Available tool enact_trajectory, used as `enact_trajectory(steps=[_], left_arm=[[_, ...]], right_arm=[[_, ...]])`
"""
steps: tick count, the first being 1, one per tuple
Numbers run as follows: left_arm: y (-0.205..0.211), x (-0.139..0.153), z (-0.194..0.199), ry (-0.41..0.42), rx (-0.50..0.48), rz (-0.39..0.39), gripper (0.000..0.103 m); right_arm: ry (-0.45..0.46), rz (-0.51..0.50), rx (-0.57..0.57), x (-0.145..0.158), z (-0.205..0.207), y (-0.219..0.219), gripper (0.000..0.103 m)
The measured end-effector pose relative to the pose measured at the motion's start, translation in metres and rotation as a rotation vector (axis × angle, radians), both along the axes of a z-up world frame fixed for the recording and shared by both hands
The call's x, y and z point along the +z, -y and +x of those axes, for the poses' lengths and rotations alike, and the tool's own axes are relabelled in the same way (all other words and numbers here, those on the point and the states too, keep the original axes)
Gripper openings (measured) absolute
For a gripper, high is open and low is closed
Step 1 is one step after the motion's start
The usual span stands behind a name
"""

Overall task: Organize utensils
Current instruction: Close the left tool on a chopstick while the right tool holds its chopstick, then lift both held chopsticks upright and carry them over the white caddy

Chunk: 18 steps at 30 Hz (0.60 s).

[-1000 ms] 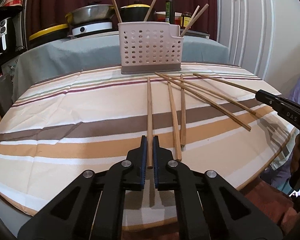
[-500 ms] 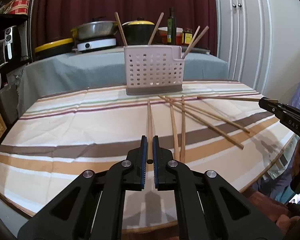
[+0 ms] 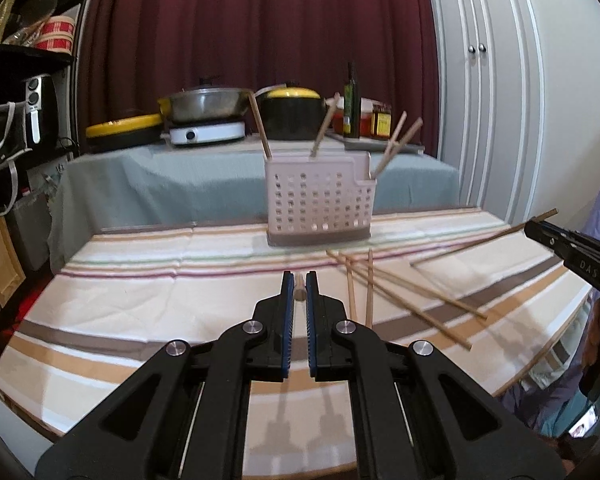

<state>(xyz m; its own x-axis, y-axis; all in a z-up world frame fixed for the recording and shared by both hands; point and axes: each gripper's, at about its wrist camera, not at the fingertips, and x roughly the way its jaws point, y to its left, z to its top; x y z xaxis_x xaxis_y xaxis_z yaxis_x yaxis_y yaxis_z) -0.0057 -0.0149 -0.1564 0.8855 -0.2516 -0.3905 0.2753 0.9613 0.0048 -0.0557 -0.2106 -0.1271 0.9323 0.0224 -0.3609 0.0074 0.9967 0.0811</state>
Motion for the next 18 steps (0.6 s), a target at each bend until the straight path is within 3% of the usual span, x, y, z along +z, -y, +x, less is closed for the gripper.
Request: enact_trajectory(steps=[10, 18], left_arm=[[-0.018, 0.039, 0.002, 0.037, 0.044, -0.047, 0.006], [-0.023, 0.05, 0.021, 0.028, 0.067, -0.06, 0.006]], right_arm=[[0.019, -0.003, 0.004, 0.025, 0.003, -0.003, 0.007], [0.0, -0.005, 0.006, 0.034, 0.021, -0.001, 0.007]])
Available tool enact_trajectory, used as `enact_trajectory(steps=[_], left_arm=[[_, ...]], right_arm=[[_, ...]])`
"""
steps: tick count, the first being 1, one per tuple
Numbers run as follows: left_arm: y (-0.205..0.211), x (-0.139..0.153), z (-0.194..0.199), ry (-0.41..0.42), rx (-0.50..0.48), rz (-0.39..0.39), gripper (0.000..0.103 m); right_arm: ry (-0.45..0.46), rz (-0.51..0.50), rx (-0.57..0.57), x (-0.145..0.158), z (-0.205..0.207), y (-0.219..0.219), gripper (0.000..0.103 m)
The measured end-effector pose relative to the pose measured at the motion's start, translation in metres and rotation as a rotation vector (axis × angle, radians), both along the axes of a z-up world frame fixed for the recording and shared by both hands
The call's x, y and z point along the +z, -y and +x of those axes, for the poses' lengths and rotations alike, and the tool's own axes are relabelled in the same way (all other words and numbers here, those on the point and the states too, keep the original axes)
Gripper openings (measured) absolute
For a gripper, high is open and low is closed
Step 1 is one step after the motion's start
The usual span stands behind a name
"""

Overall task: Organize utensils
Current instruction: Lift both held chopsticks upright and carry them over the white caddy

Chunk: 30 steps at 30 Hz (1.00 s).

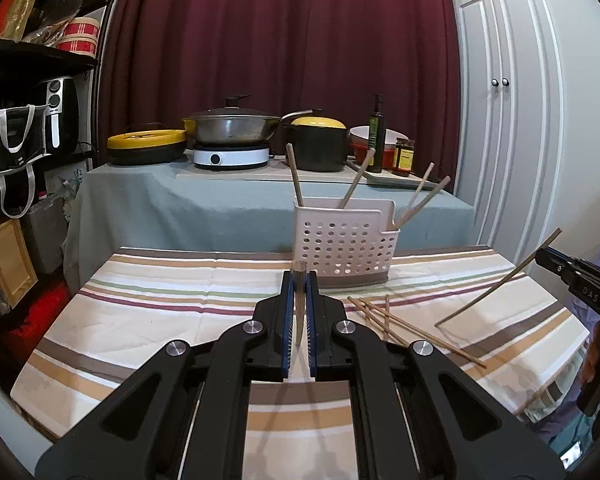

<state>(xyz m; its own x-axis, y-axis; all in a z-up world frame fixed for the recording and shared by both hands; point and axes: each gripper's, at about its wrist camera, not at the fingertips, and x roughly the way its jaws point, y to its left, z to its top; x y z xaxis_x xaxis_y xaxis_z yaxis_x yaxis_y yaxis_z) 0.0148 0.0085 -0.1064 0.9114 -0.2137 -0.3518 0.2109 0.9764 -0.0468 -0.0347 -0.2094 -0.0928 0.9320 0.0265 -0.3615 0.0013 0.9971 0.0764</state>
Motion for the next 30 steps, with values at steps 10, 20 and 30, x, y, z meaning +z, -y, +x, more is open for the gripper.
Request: enact_trajectory(steps=[10, 20, 30], left_arm=[[0.003, 0.011, 0.033, 0.026, 0.001, -0.005, 0.007], [0.004, 0.022, 0.061, 0.035, 0.001, -0.036, 0.006], [0.0, 0.055, 0.076, 0.065, -0.031, -0.084, 0.006]], right_arm=[[0.027, -0.009, 0.006, 0.008, 0.029, 0.006, 0.007], [0.04, 0.0, 0.007, 0.014, 0.048, 0.011, 0.007], [0.093, 0.039, 0.034, 0.039, 0.059, 0.014, 0.007]])
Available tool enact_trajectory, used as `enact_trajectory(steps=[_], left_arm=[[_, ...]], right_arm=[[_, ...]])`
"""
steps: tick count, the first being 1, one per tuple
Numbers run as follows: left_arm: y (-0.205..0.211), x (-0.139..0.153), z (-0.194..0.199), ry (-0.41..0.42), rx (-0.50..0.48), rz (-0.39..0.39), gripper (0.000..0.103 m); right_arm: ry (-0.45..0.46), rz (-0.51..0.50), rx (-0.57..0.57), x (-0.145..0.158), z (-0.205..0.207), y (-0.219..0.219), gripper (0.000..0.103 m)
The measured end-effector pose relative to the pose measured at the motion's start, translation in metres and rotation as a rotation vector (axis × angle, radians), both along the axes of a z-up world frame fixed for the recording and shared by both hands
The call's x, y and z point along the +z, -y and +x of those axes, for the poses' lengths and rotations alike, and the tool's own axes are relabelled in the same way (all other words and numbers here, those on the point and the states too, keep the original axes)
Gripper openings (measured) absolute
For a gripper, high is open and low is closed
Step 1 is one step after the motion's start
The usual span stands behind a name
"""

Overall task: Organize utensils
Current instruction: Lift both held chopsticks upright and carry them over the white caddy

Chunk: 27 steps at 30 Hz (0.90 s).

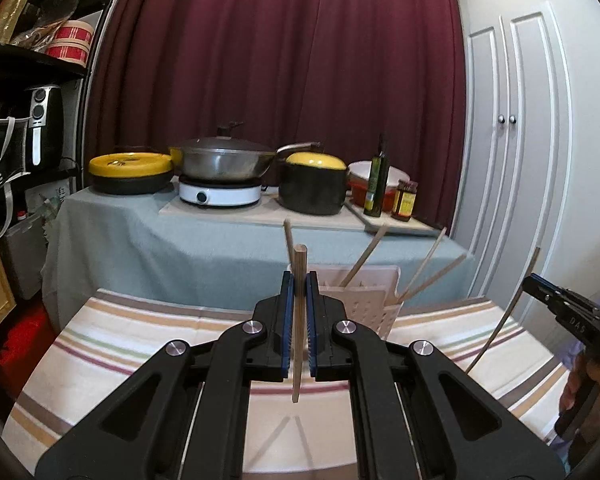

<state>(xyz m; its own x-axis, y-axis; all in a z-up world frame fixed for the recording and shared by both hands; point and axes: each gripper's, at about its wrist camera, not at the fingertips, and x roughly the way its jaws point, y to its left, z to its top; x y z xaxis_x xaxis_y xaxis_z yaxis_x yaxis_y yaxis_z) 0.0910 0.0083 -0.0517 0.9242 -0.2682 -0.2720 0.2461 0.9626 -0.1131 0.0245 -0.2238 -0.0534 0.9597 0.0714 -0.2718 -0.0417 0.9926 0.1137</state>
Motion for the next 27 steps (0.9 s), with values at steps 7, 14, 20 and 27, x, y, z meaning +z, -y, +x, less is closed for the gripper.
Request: enact_trajectory(steps=[7, 14, 20, 27], left_arm=[[0.003, 0.041, 0.019, 0.058, -0.04, -0.031, 0.006], [0.013, 0.091, 0.04, 0.183, -0.063, -0.008, 0.006], [0.03, 0.11, 0.069, 0.233, -0.08, 0.02, 0.006], [0.045, 0.09, 0.106, 0.162, -0.103, 0.04, 0.006]], right_arm=[[0.11, 0.02, 0.05, 0.04, 0.018, -0.004, 0.007], [0.21, 0.019, 0.074, 0.071, 0.046, -0.007, 0.007], [0.253, 0.022, 0.073, 0.084, 0.075, -0.006, 0.007], [0.271, 0.04, 0.063, 0.079, 0.115, -0.004, 0.007]])
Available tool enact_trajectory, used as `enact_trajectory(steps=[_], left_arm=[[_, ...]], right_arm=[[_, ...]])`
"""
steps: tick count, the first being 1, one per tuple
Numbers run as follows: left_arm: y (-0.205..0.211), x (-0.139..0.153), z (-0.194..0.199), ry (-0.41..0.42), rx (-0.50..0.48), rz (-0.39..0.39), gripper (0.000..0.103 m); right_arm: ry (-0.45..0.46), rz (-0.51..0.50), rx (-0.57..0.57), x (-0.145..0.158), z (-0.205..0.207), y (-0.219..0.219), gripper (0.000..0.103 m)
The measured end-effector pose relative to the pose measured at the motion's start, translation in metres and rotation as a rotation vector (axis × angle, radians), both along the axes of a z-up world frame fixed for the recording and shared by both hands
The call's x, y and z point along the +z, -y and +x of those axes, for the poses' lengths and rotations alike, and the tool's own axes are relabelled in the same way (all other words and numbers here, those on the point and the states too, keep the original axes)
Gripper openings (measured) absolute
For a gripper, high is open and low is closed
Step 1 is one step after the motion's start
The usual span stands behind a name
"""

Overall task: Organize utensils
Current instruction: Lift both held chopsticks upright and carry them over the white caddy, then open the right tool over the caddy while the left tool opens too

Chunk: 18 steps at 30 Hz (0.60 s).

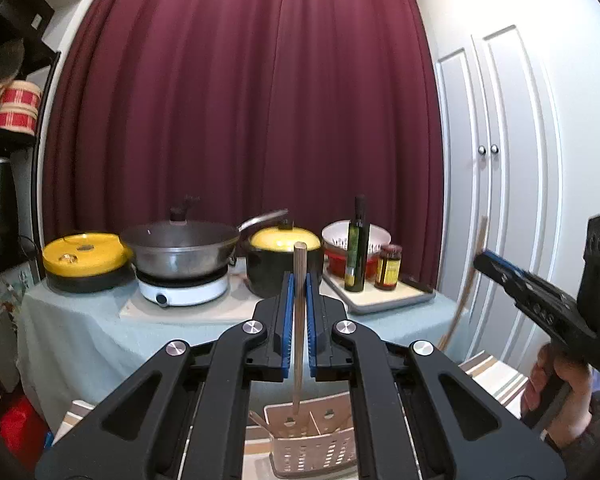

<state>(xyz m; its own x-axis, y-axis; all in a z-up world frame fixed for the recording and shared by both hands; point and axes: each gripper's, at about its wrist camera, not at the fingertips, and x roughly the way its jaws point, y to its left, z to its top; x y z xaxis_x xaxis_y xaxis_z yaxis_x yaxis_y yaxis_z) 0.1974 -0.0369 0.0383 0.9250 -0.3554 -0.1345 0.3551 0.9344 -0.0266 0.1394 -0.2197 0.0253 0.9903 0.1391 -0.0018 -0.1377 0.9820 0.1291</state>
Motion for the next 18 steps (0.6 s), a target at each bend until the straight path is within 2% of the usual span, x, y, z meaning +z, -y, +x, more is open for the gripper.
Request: enact_trajectory(steps=[9, 13, 15, 17, 18], left_arm=[[0.0, -0.032, 0.022, -0.087, -0.023, 0.023, 0.006], [0.004, -0.047, 0.029, -0.123, -0.04, 0.039, 0.007], [0.005, -0.053, 0.029, -0.14, -0.041, 0.037, 0.008], [0.004, -0.057, 0.028, -0.152, -0.044, 0.033, 0.014], [0.003, -0.058, 0.027, -0.155, -0.043, 0.027, 0.018]], right_arm=[[-0.05, -0.016, -0.001, -0.028, 0.031, -0.013, 0.007], [-0.111, -0.021, 0.003, -0.045, 0.042, -0.016, 0.008], [-0.122, -0.016, 0.0, -0.048, 0.041, -0.015, 0.014], [-0.118, -0.012, -0.009, -0.048, 0.035, -0.013, 0.031], [-0.115, -0.011, -0.011, -0.047, 0.031, -0.012, 0.032]])
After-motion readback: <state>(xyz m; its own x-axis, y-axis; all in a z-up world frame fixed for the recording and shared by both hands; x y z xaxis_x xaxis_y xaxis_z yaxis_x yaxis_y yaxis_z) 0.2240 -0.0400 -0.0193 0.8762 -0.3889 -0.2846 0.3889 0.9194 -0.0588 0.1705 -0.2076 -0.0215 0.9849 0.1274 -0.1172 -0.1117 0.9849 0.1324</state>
